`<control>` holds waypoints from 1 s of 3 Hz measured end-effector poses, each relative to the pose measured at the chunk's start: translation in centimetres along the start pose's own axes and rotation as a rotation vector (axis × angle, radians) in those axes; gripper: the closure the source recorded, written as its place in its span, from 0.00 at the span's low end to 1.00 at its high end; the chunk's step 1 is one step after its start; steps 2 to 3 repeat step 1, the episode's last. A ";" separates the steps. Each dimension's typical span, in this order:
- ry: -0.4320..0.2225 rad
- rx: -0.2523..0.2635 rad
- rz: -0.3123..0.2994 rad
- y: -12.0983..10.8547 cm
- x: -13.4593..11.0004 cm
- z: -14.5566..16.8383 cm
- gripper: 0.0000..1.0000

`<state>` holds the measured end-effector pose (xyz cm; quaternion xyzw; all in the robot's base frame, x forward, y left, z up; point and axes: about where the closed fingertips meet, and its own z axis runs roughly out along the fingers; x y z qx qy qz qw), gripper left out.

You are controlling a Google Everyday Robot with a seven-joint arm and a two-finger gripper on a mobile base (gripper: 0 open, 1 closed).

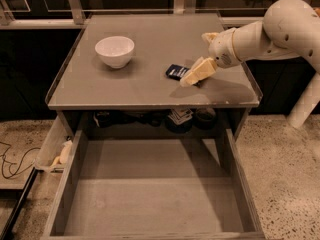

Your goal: Pick rxbar blueberry from top drawer and place on counter

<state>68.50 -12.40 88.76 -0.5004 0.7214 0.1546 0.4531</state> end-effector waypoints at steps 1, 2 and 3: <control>0.000 0.000 0.000 0.0 0.0 0.0 0.00; 0.000 0.000 0.000 0.0 0.0 0.0 0.00; 0.000 0.000 0.000 0.0 0.0 0.0 0.00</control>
Offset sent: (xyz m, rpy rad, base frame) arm 0.0000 0.0000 0.0000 0.0000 0.0000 0.0000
